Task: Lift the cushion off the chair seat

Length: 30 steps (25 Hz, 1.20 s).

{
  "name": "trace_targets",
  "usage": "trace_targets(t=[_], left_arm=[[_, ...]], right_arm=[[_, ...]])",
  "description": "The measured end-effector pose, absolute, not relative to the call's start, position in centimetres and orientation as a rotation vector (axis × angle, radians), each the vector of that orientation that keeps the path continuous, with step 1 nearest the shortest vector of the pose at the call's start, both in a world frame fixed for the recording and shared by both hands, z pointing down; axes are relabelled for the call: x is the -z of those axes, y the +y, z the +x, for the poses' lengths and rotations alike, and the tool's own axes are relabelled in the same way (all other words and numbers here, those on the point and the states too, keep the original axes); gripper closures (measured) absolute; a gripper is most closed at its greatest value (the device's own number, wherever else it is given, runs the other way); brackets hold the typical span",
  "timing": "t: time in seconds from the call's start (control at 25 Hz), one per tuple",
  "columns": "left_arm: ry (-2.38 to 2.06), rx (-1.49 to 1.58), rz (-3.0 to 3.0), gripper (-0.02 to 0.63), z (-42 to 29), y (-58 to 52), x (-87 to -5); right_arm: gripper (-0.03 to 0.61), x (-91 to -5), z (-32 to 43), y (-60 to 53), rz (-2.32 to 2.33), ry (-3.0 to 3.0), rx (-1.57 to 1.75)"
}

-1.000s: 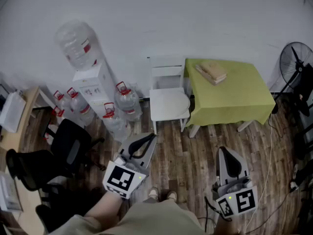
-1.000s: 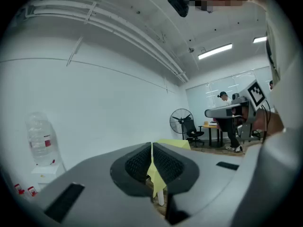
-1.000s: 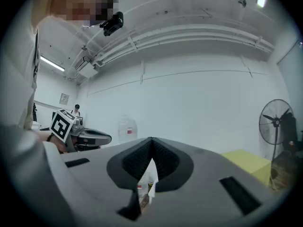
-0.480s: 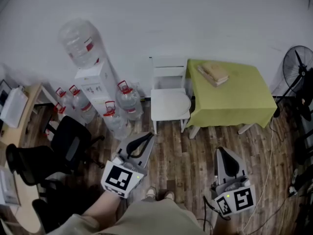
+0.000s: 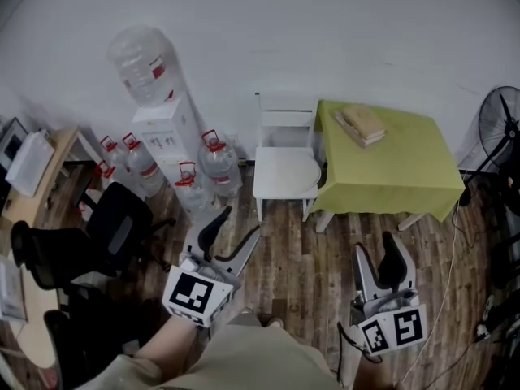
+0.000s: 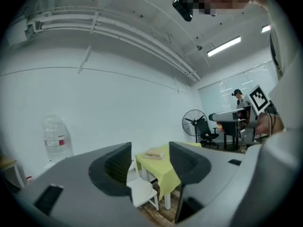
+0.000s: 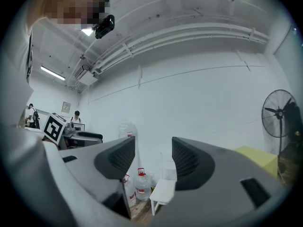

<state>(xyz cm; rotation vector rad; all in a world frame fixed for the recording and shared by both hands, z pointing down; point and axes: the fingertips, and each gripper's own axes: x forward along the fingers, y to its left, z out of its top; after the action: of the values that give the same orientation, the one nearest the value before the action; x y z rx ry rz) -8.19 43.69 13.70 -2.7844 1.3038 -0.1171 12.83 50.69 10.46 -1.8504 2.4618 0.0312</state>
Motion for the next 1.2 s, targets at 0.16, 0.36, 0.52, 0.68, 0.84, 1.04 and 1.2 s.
trace_targets(t=[0.16,0.36,0.52,0.68,0.84,1.04,1.2], left_arm=[[1.371,0.153,-2.754,0.357,-8.5,44.2,-14.6],[1.409,0.134,-2.737,0.343,-8.5,44.1,-14.6],[1.411,0.131,-2.730,0.342,-8.0,43.6,-14.9],[1.434,0.121,-2.707,0.342,-8.2,42.7,-16.1],[1.441,0.140,-2.721,0.342,-8.2,41.2,-17.4],[1.444,0.148,-2.734,0.343,-8.0,39.1,-17.9],[1.455,0.160,-2.764,0.344,-8.6,36.6,-19.3]], right_arm=[[0.341,-10.2,13.5,50.8,-1.835,2.448,-0.054],[0.341,-10.8,13.7,50.5,-1.815,2.498,-0.064],[0.341,-11.9,14.3,49.8,-1.827,2.511,-0.058],[0.341,-13.4,14.5,48.8,-1.832,2.540,-0.037],[0.341,-14.6,14.6,47.2,-1.835,2.555,-0.028],[0.341,-15.9,14.5,44.7,-1.840,2.574,0.008],[0.341,-16.9,13.8,41.9,-1.846,2.595,0.032]])
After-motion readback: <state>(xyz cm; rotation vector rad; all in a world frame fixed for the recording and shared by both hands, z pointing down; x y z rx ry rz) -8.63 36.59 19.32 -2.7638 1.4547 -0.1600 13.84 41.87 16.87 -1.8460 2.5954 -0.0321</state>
